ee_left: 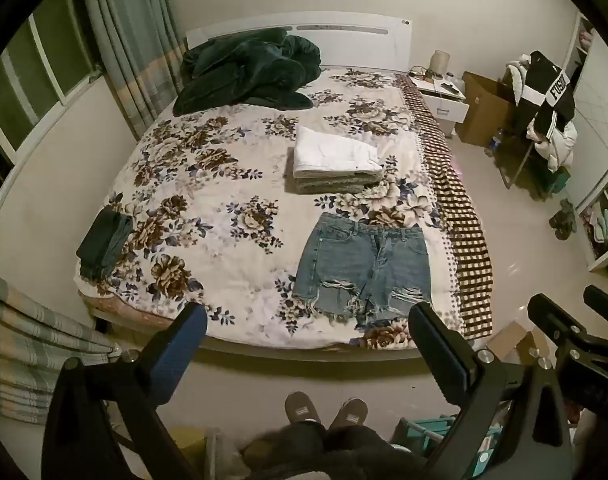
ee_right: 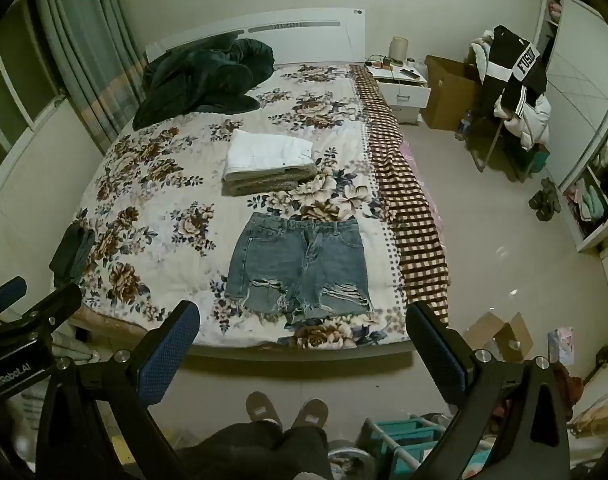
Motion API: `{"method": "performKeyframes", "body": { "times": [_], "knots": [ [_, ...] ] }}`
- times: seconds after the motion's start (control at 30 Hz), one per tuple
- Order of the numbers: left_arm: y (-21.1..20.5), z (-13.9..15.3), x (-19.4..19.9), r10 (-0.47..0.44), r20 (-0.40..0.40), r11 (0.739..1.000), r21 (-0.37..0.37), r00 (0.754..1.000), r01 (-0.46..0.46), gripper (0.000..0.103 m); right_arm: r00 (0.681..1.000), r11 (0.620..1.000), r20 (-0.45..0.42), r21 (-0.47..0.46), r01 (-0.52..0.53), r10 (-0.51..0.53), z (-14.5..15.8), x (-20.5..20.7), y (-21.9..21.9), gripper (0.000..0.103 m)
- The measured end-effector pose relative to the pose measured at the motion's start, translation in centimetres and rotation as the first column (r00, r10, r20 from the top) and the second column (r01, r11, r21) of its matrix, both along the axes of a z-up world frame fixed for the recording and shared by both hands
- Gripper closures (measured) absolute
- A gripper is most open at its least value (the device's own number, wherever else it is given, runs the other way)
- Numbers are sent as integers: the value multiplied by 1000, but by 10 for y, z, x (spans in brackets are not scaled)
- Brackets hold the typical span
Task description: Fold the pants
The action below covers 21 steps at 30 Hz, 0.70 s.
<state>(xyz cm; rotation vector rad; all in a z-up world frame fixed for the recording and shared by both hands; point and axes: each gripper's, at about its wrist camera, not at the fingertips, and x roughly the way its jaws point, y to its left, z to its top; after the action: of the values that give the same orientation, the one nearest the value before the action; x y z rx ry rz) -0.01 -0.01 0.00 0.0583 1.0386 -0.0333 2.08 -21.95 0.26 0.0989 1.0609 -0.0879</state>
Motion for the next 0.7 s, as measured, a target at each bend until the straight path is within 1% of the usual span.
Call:
{"method": "performKeyframes", "body": {
  "times": [0.07, 0.23, 0.43, 0.7],
  "knots": [
    [0, 0, 0, 1, -10, 1000, -1, 1000, -1, 0, 1000, 1000, -3, 1, 5, -5, 1, 0, 0, 0],
    [-2, -1, 1, 2, -2, 1000, 0, 1000, -2, 0, 1000, 1000, 0, -11, 1, -1, 3, -1, 2, 0],
    [-6, 11, 10, 1, 0, 1000, -9, 1000, -1, 0, 1000, 1000, 3, -12, 1, -1, 5, -1, 4, 0],
    [-6, 10, 6, 6, 14, 1000, -11, 1000, -6, 0, 1000, 1000, 4, -16, 1, -1, 7, -2, 6, 0]
  ]
}}
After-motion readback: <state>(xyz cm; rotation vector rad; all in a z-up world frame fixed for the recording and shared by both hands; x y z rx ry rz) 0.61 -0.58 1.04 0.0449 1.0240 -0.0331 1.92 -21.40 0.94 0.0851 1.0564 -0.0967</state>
